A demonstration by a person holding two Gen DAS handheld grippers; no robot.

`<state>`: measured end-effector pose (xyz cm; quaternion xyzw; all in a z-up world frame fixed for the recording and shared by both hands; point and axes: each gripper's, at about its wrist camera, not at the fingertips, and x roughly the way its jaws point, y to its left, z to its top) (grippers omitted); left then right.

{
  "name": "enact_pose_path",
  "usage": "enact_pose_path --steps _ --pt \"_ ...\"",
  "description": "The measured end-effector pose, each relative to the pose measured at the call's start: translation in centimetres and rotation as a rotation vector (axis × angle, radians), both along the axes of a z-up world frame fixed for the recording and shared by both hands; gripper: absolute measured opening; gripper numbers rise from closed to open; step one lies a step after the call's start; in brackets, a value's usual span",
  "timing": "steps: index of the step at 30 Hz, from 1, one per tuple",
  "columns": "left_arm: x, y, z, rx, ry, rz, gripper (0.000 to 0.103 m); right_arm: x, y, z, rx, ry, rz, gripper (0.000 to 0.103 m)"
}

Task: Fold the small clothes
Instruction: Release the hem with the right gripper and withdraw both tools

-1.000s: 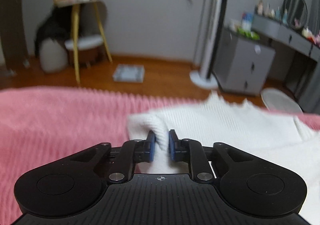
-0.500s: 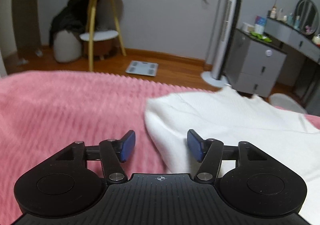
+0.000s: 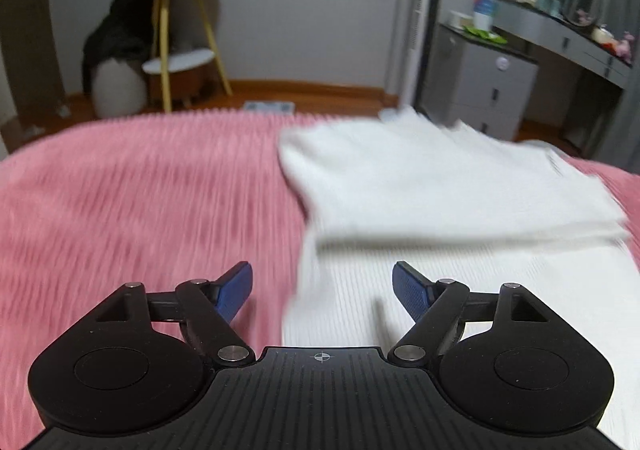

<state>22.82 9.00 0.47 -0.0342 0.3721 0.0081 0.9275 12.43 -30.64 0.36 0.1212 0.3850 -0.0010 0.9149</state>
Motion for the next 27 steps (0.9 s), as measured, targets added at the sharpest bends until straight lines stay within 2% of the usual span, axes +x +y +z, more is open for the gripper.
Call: enact_pose_path --steps 3,5,6,7,9,11,12,13,14,17,22,25,27 --pt "-2.8 0.2 -1.6 0.006 0.087 0.0 0.085 -1.4 -0.8 -0.3 0.063 0.043 -0.005 0.049" --pt "-4.1 0.3 -2.7 0.016 0.147 0.023 0.076 -2.0 -1.0 -0.8 0.112 0.093 0.0 0.05" --pt "-5.0 0.4 -2.6 0.007 0.128 0.02 0.065 -2.4 -0.9 -0.9 0.13 0.104 0.002 0.051" --pt "-5.9 0.4 -2.4 0.002 0.118 0.001 0.047 -2.8 -0.8 -1.0 0.14 0.11 0.008 0.052" --pt "-6.9 0.5 -1.7 0.016 0.132 -0.008 0.035 -3.3 -0.7 -1.1 0.158 0.135 0.021 0.052" --pt "-8.2 1.0 -0.6 0.02 0.124 0.02 0.037 -4.0 -0.7 -0.9 0.17 0.154 0.015 0.052" --pt "-9.1 1.2 -0.2 0.008 0.119 0.037 0.048 -4.5 -0.7 -0.7 0.183 0.159 0.017 0.052" --pt "-10.0 1.5 0.2 -0.015 0.119 0.051 0.066 -5.0 -0.7 -0.7 0.203 0.172 0.019 0.052" --pt "-10.8 2.0 0.5 -0.047 0.122 0.055 0.069 -5.4 -0.8 -0.6 0.228 0.192 0.022 0.052" --pt "-12.8 2.6 0.3 -0.102 0.175 0.036 0.074 -6.6 -0.8 -1.0 0.265 0.245 0.029 0.052" --pt "-15.7 2.2 -1.7 -0.118 0.268 0.007 0.077 -8.1 -0.9 -1.5 0.309 0.293 0.024 0.052" --pt "-16.9 1.4 -1.8 -0.099 0.263 0.003 0.077 -8.2 -0.9 -1.8 0.33 0.317 0.029 0.052" --pt "-17.5 1.2 -1.7 -0.117 0.263 0.001 0.075 -8.2 -1.0 -1.8 0.337 0.321 0.028 0.051"
